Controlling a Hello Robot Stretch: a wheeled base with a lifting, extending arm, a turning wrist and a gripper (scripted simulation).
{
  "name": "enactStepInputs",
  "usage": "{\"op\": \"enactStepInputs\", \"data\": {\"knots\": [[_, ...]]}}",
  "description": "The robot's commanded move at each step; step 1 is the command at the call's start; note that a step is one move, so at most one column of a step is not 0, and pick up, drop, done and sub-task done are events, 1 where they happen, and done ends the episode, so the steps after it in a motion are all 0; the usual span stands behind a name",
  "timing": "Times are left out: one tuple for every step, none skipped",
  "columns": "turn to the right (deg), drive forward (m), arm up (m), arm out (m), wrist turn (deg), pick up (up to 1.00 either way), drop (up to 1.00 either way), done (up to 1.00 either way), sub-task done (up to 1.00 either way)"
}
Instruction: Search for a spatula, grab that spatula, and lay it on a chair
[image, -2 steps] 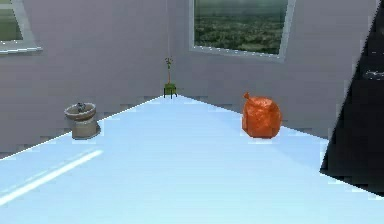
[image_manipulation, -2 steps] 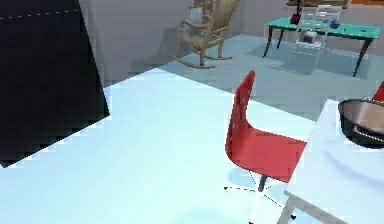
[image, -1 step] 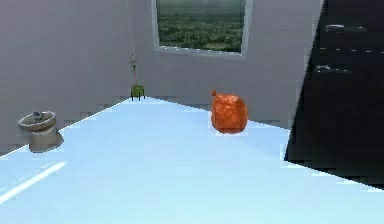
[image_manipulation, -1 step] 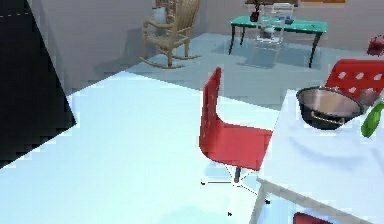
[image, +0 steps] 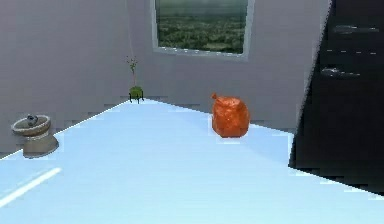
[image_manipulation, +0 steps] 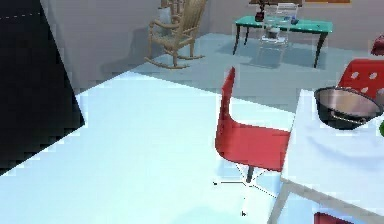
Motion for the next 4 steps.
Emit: {"op": "enactStepInputs", "data": {"knots": [[-45.0,0.00,0.00,0.00,0.0,0.00,0.00,0.00,0.00],[-36.0,0.00,0.00,0.00,0.0,0.00,0.00,0.00,0.00],[0.0,0.25,0.00,0.00,0.0,0.00,0.00,0.00,0.00],[-12.0,0.00,0.00,0.00,0.0,0.00,0.00,0.00,0.00]]}}
